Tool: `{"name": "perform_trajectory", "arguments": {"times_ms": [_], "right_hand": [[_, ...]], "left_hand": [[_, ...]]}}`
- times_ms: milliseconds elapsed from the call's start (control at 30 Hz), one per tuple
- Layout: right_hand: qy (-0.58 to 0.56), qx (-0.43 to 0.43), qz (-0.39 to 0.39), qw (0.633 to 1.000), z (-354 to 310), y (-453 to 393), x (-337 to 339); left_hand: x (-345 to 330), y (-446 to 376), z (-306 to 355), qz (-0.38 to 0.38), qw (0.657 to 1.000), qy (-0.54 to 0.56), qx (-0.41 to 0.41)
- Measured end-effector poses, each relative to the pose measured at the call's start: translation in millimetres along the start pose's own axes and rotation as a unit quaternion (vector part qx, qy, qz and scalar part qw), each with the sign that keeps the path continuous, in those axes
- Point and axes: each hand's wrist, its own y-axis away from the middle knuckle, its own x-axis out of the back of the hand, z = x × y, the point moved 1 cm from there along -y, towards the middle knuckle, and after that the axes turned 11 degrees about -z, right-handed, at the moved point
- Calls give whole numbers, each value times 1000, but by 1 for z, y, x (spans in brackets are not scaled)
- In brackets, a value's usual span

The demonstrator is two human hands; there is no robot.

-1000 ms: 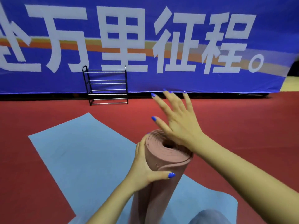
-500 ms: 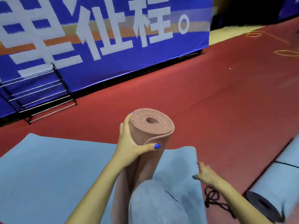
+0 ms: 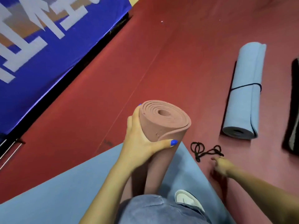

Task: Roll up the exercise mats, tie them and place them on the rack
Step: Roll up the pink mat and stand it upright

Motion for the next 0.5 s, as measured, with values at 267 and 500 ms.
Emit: {"name": "perform_trajectory", "arguments": {"times_ms": [267,500], "right_hand": [[11,-5,31,999,-40,-43,-14],[4,-52,50,997,-58,-75,-30]], "left_hand": [[31,-5,-20,40,998,38,9],[49,-9,-34,53,998,47,5]]}}
